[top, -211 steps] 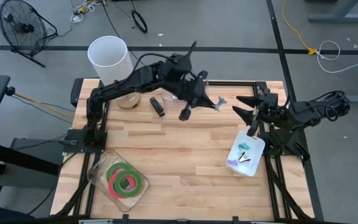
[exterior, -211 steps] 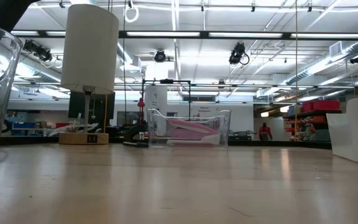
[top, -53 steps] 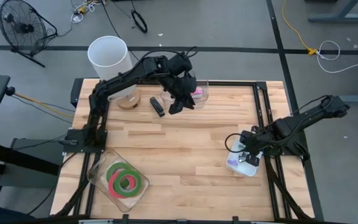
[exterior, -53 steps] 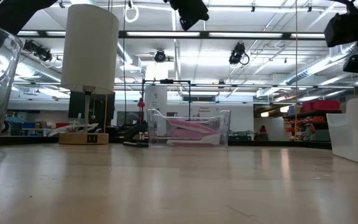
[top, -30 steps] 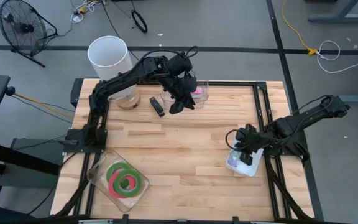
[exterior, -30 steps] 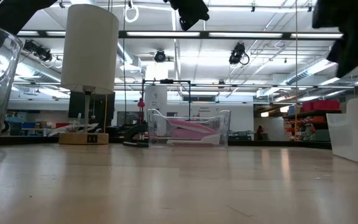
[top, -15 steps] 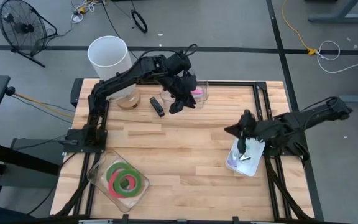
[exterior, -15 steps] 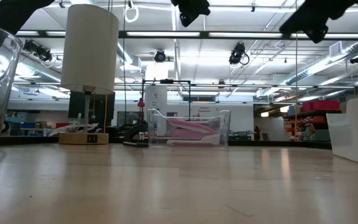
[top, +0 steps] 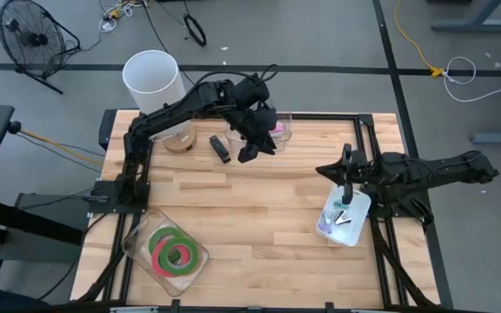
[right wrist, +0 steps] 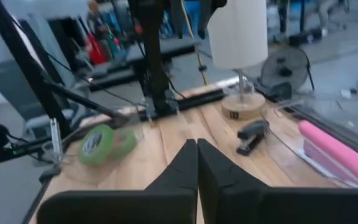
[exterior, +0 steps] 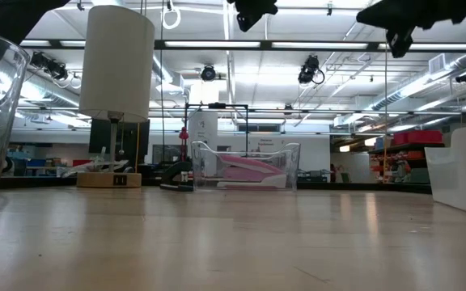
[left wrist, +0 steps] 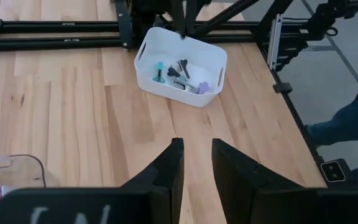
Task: Pick and place Stapler, Stapler remover, tape
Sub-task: Put the black stapler into the top transparent bin
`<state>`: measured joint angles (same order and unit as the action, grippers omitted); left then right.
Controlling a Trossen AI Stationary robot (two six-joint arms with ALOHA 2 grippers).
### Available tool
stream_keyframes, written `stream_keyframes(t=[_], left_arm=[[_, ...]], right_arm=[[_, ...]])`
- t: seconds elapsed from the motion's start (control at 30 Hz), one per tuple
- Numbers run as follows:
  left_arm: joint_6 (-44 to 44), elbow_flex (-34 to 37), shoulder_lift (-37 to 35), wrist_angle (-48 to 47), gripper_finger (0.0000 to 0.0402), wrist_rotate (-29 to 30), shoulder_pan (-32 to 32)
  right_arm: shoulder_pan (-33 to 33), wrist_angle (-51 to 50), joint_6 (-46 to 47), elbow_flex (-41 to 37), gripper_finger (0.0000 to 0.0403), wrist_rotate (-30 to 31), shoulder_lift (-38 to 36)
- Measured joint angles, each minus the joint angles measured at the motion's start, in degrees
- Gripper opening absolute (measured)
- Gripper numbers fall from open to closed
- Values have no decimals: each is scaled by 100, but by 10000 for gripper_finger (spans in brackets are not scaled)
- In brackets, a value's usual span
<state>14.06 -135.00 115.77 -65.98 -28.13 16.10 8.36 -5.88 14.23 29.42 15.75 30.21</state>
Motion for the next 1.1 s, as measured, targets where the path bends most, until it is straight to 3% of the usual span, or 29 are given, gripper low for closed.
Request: stream_keyframes(t=[0.1,0.33,0.57,0.87,1.1], left_arm=[[-78,0,0,26,85,-1,-1],[-347,0,4,232,85,1,-2],[-490,0,7,273,85,1,-13],[-648,0,7,408,85,293,-108],[-875,0,7,549,85,458,-125]], right_arm=[[-95,754,-182,-568,0,-234,-230],[-289,1802,-715,-1719,0,-1423,-600],[-466,2416,-1125,-2569,0,-1526,-883],[-804,2578,-1398,-2856,0,-1984,-1083],[-912,2418,-1322,-2854,0,-2015,-1077]])
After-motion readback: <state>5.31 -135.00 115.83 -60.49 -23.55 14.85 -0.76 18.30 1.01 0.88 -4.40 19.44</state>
